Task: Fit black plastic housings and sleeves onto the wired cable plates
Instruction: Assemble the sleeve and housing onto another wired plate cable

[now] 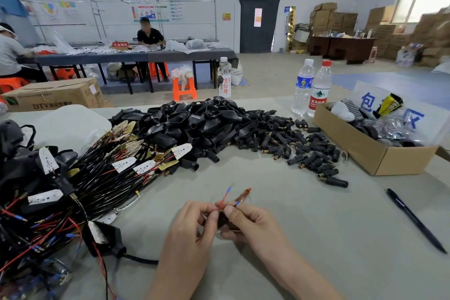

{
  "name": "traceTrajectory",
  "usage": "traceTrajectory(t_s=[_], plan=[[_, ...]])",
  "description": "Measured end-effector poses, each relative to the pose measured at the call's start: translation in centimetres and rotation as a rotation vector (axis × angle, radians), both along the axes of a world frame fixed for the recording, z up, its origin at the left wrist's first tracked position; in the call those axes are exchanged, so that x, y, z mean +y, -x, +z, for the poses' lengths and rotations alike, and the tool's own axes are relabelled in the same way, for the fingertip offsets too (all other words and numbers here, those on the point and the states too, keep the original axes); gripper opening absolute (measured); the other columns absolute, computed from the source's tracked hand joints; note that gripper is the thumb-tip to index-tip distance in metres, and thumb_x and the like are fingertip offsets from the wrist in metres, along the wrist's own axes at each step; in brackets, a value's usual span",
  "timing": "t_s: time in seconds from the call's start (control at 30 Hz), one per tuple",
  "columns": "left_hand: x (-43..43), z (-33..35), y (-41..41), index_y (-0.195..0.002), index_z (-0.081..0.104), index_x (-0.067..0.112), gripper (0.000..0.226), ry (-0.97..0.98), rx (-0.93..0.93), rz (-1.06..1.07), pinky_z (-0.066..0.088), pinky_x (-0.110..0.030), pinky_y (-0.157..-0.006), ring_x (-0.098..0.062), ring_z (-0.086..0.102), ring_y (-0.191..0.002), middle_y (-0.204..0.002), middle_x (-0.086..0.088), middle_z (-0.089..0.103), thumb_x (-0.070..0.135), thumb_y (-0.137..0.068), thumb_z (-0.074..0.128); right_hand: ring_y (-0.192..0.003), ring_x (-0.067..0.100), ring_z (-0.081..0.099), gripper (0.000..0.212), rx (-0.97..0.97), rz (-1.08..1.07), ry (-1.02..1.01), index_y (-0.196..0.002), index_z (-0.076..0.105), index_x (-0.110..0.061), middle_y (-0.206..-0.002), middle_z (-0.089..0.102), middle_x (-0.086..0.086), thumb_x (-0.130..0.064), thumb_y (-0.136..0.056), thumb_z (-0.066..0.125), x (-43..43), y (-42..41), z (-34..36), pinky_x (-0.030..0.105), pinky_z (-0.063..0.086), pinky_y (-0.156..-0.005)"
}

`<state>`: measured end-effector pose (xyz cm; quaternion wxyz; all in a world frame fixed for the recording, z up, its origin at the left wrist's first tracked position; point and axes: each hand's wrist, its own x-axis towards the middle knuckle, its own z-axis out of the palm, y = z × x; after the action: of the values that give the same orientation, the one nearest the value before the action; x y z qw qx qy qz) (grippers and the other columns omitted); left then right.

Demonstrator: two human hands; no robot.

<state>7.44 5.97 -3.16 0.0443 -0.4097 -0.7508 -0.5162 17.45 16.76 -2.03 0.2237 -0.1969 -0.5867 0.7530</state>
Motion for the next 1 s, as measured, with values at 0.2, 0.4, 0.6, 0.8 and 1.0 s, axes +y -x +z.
traceTrajectory(t_s=[0.2, 0.4, 0.6, 0.8, 1.0], plan=[[-0.4, 1.9, -0.1, -0.081, 0.061, 0.028, 0.022, -0.217, -0.363, -0.07, 0.04, -0.014, -0.053, -0.005, 0.05, -0.054, -0.061, 0.006, 0.061, 0.013, -0.097, 0.057, -0.088, 0.024, 0.075, 0.023, 0.126, -0.156, 0.276, -0.106, 0.07, -0.002, -0.104, 0.075, 0.018, -0.018, -0.097, 0.056, 1.2, -0.1, -0.2, 0.02, 0.057, -0.069], [-0.8, 2.5, -0.1, -0.057, 0.043, 0.019, 0.041, -0.097, -0.459, -0.118, 0.022, -0.019, -0.045, -0.011, 0.027, -0.05, -0.054, 0.005, 0.032, 0.018, -0.095, 0.059, -0.091, 0.027, 0.074, 0.024, 0.194, -0.151, 0.499, -0.105, 0.071, 0.002, -0.108, 0.072, 0.023, -0.015, -0.097, 0.056, 1.5, -0.5, 0.1, 0.021, 0.058, -0.069], [-0.7, 2.3, -0.1, -0.062, 0.045, 0.012, 0.035, -0.09, -0.463, -0.097, 0.026, -0.026, -0.05, -0.016, 0.033, -0.055, -0.056, -0.003, 0.036, 0.013, -0.094, 0.058, -0.094, 0.027, 0.073, 0.023, 0.199, -0.139, 0.567, -0.094, 0.077, -0.001, -0.111, 0.072, 0.023, -0.018, -0.089, 0.062, 1.6, -0.7, 0.4, 0.022, 0.059, -0.068], [-0.7, 2.3, -0.2, -0.066, 0.04, 0.003, 0.034, -0.083, -0.446, -0.119, 0.029, -0.022, -0.049, -0.016, 0.035, -0.054, -0.055, -0.003, 0.038, 0.011, -0.095, 0.055, -0.092, 0.024, 0.073, 0.025, 0.187, -0.148, 0.595, -0.106, 0.071, 0.001, -0.111, 0.072, 0.02, -0.017, -0.097, 0.057, 1.6, -0.9, 0.5, 0.023, 0.06, -0.07], [-0.7, 2.2, -0.2, -0.064, 0.04, 0.007, 0.034, -0.08, -0.469, -0.124, 0.028, -0.023, -0.048, -0.017, 0.035, -0.053, -0.055, -0.007, 0.039, 0.011, -0.094, 0.056, -0.093, 0.023, 0.074, 0.027, 0.194, -0.156, 0.609, -0.109, 0.07, 0.002, -0.11, 0.073, 0.02, -0.018, -0.098, 0.057, 1.6, -0.9, 0.6, 0.022, 0.06, -0.069]])
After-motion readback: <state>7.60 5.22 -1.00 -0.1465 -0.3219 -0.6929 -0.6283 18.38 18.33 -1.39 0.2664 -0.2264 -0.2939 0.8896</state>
